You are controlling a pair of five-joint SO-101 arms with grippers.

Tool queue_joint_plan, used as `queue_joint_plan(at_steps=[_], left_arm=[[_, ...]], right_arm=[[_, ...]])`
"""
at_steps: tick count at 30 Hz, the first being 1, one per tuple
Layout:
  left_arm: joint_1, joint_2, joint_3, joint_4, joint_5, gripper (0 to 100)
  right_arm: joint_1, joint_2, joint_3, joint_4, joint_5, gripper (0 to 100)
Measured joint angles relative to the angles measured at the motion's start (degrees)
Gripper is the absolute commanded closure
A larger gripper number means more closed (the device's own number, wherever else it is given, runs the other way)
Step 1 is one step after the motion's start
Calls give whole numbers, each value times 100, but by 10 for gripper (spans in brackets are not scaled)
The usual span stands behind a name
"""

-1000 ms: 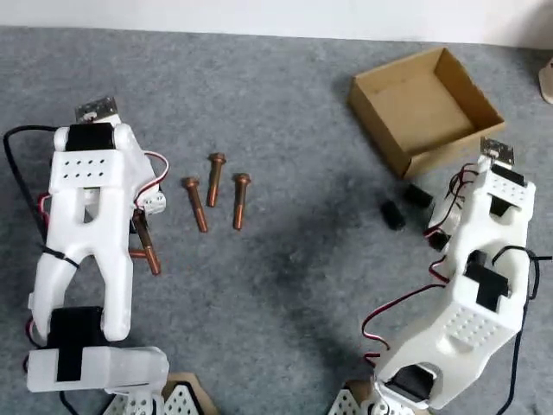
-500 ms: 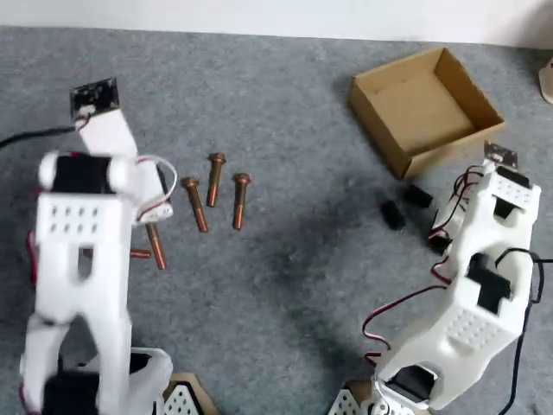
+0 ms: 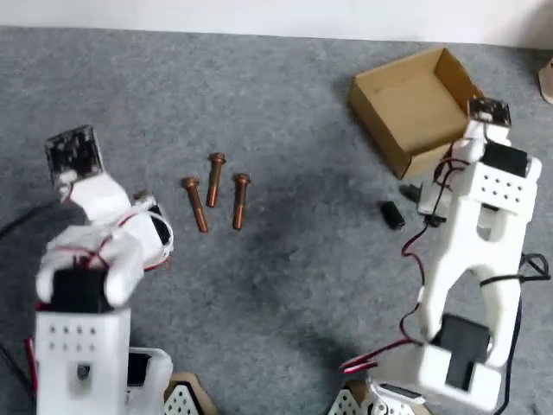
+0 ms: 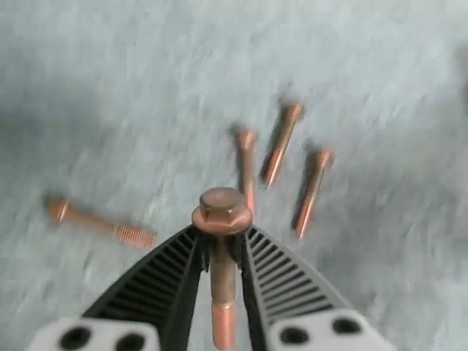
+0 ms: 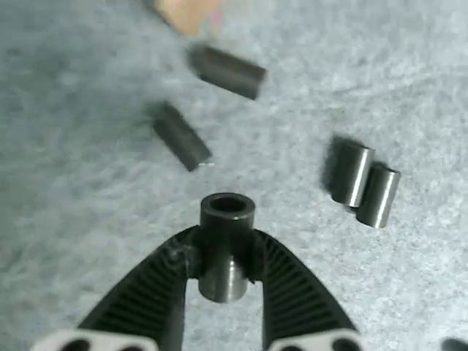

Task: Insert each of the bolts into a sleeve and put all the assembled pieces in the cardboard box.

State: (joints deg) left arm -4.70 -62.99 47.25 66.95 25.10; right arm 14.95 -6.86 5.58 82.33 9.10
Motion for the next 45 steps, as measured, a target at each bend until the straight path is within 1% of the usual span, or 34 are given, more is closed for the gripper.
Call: queue_joint_plan(at_steps=[3, 5, 8, 12, 17, 20, 24, 29, 31, 35, 40, 43, 45], left_arm=[[0, -738, 914, -949, -325, 994], [0, -1055, 1327, -1319, -580, 994], [0, -1240, 1538, -1477, -668, 994], [0, -1292, 1591, -1512, -668, 994], [0, -1292, 1591, -1547, -668, 994], [0, -1327, 1591, -1574, -668, 994], [0, -1345, 1626, -1925, -571, 994], [0, -1345, 1978, -2699, 484, 994], [0, -1345, 2145, -3077, 800, 994], [88, -1345, 2488, -3807, 949, 994], [624, -1345, 2884, -4448, 941, 994], [914, -1345, 2971, -4712, 949, 994], [1090, -1345, 2971, -4800, 949, 994]], right_arm=[[-220, -290, 0, 9, -229, 994], [-334, -422, 0, 9, -343, 994], [-563, -545, 26, 35, -413, 994], [-1020, -897, 422, 44, -730, 994], [-1776, -1890, 949, 44, -1020, 994], [-2057, -2514, 1380, -149, -1055, 994], [-2092, -3174, 2268, -765, -1064, 994], [-2145, -3947, 3701, -1820, -1064, 994], [-2242, -4299, 4290, -2312, -1064, 994], [-2593, -5152, 5459, -3270, -1064, 994], [-2998, -6400, 6866, -4475, -1064, 994], [-3182, -7130, 7692, -5099, -1055, 994], [-3297, -7622, 8237, -5477, -782, 994]])
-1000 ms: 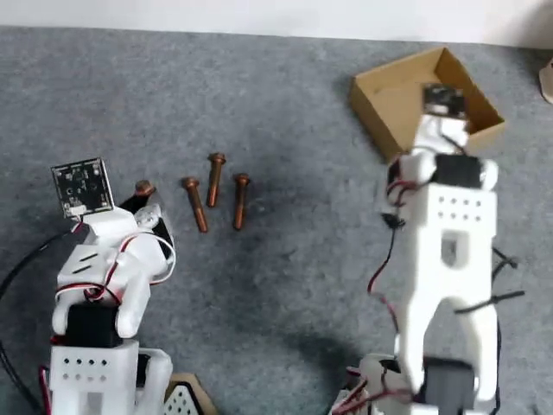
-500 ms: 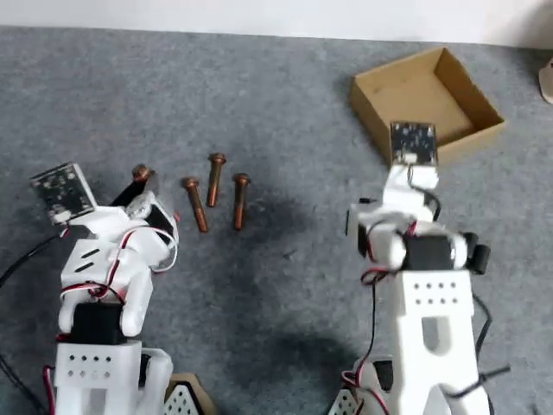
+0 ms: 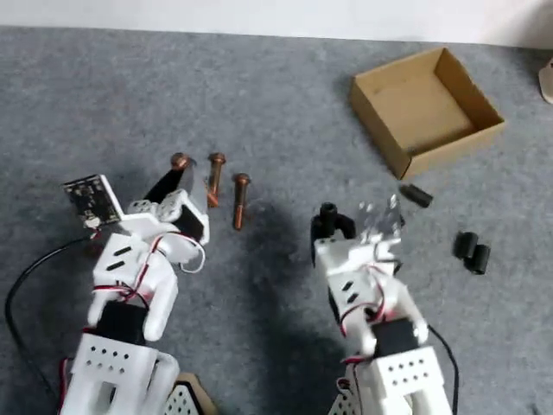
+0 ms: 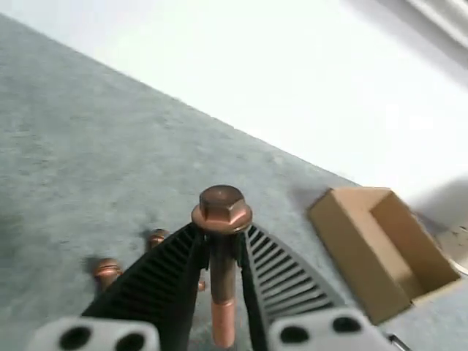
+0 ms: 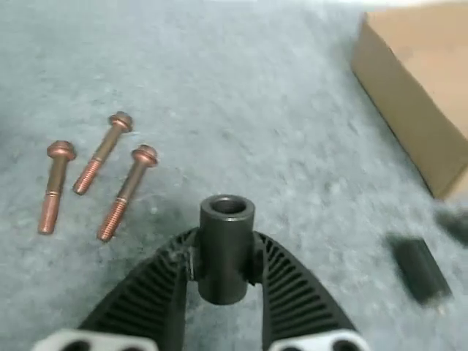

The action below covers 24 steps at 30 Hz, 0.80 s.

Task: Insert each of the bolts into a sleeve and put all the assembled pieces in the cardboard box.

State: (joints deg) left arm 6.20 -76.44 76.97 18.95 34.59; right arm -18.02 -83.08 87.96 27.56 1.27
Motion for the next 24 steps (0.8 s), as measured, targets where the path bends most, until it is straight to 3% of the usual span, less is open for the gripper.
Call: queue_joint_plan(at_steps=[4, 8, 13, 18, 24], left_arm=[[422, 0, 0, -62, 0, 994], [932, 0, 0, -62, -220, 994], [1600, 0, 0, -246, -1196, 994], [1644, 0, 0, -791, -1380, 994], [1688, 0, 0, -870, -1407, 994]], right_arm=[[-316, -1011, 791, -563, 703, 994], [-492, -1899, 809, -343, 932, 994], [-686, -2040, 809, -273, 765, 994], [-1020, -2040, 809, 0, 563, 994], [-1187, -2040, 809, 273, 158, 994]])
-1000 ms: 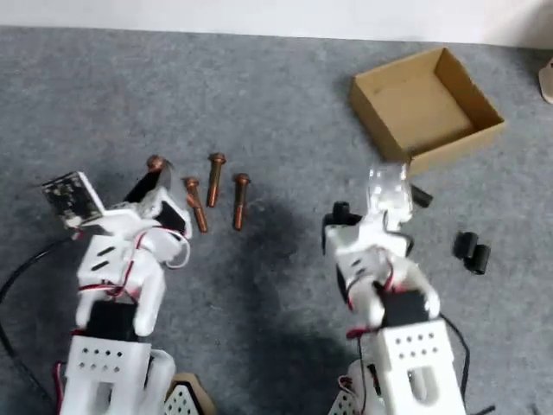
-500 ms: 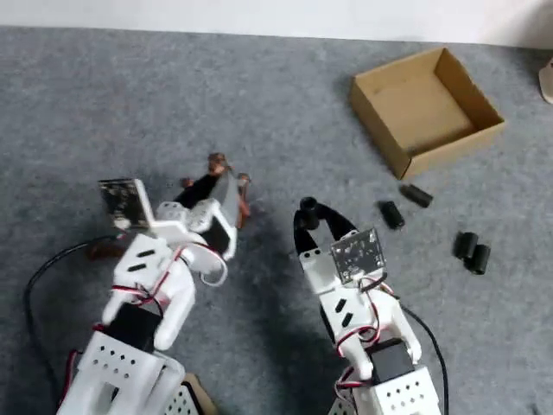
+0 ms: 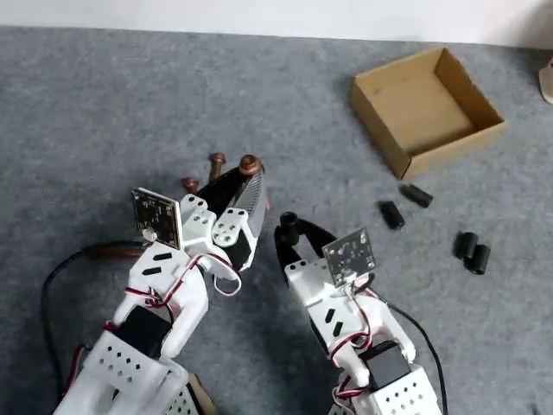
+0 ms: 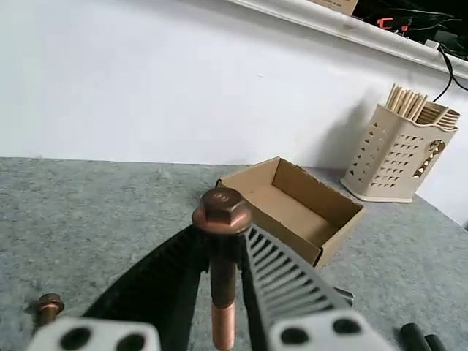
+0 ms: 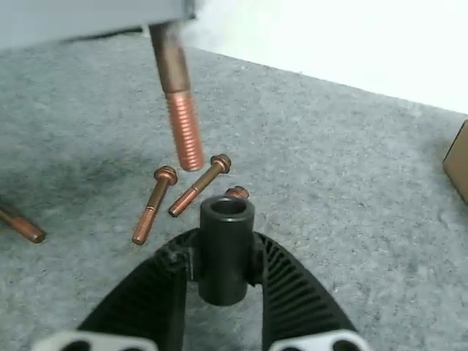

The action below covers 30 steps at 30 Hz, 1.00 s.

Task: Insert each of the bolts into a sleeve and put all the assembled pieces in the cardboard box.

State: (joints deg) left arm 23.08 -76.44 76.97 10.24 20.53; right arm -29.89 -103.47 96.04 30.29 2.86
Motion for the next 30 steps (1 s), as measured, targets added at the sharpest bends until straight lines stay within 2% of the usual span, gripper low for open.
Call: queue_joint_plan(at_steps=[6, 11, 14, 30], left_arm=[[264, 0, 0, 0, 35, 994], [369, 0, 0, 0, 818, 994], [422, 0, 0, 0, 914, 994], [545, 0, 88, 149, 862, 994]], right_arm=[[-26, 0, 0, 0, -26, 994], [-26, 0, 0, 0, -26, 994], [-26, 0, 0, 0, -26, 994], [-53, 0, 0, 0, -26, 994]])
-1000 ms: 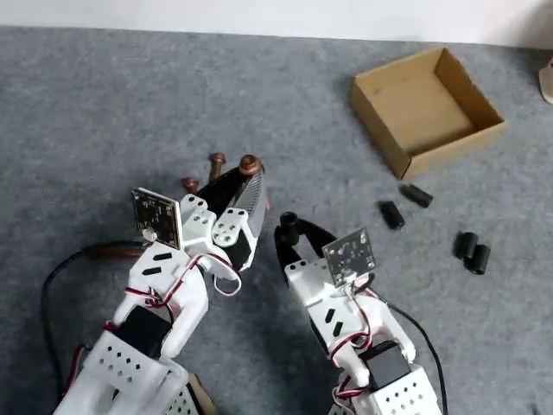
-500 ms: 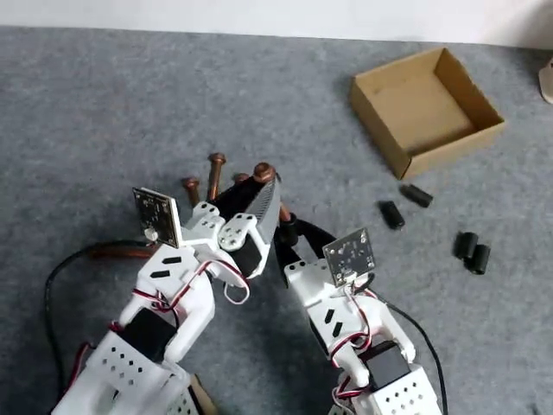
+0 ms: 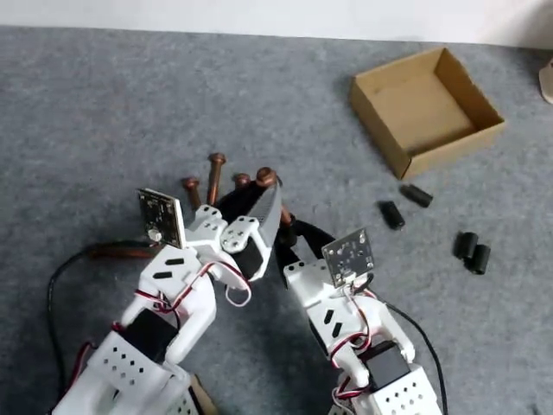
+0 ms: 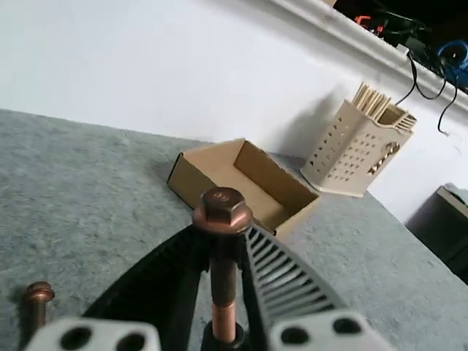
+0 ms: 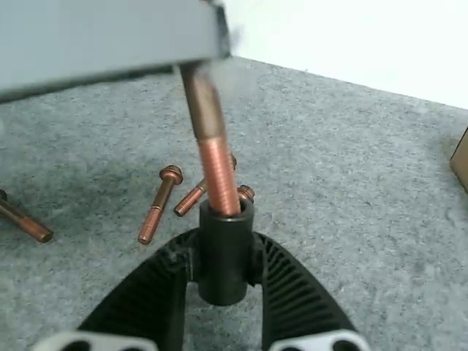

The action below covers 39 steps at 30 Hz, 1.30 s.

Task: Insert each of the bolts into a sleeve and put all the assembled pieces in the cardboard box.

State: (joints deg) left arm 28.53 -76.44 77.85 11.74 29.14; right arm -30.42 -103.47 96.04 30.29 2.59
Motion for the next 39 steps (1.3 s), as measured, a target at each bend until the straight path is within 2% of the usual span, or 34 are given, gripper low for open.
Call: queue_joint_plan(at_steps=[6, 14, 21, 24, 28, 31, 39], left_arm=[[422, -97, -9, 580, -651, 994], [422, -9, 141, 1380, -695, 993], [413, -132, 360, 1451, -703, 988], [413, -141, 369, 1451, -703, 909], [325, -141, 387, 1468, -703, 704], [308, -141, 457, 1556, -695, 604], [0, -132, 484, 2136, -686, 575]], right_arm=[[-9, 9, 0, 26, 0, 994], [-35, 9, 0, 26, 9, 994], [-79, 18, 0, 35, 9, 994], [-79, 18, 0, 35, 9, 994], [-62, 18, 0, 35, 9, 994], [-26, 18, 0, 26, 0, 994], [-53, 9, 0, 35, 0, 994]])
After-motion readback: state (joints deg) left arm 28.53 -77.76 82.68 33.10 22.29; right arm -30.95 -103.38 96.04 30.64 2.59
